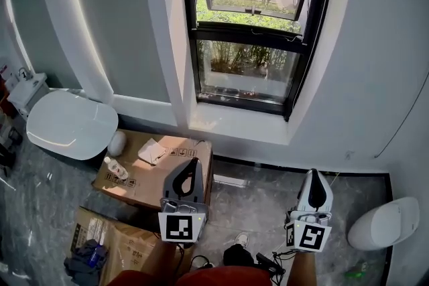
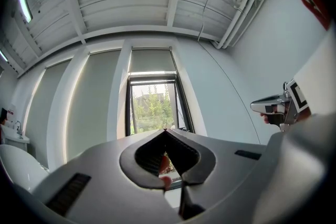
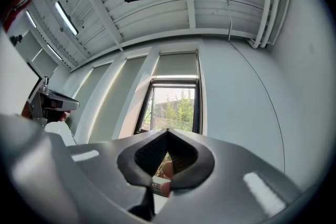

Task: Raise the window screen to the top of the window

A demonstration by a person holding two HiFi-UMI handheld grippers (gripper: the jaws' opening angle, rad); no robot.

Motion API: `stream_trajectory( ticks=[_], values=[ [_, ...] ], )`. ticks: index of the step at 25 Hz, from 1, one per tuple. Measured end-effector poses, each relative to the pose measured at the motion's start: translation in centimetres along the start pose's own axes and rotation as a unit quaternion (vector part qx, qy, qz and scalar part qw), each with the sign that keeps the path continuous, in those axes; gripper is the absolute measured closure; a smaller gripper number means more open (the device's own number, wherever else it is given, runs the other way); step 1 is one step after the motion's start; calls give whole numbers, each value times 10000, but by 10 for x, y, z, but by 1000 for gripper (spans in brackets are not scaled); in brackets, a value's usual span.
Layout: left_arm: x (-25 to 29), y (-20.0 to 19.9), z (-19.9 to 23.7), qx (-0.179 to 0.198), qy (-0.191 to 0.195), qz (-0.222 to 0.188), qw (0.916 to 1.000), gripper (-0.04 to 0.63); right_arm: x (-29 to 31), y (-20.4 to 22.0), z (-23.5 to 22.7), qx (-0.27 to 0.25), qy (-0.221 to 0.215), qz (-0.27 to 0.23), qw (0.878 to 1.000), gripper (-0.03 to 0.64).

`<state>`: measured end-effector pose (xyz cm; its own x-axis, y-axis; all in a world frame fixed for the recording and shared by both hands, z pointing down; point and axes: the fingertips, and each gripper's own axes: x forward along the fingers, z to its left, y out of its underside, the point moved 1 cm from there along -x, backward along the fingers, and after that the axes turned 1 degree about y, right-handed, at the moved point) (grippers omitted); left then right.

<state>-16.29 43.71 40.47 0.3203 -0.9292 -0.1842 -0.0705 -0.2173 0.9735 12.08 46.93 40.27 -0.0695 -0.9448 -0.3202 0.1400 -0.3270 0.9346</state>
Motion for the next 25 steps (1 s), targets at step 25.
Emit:
stream_trajectory(
  ticks=[25],
  values=[
    [146, 6, -57, 150, -235, -16, 9996, 591, 118, 54, -98, 47, -204, -139, 9997, 607]
  ],
)
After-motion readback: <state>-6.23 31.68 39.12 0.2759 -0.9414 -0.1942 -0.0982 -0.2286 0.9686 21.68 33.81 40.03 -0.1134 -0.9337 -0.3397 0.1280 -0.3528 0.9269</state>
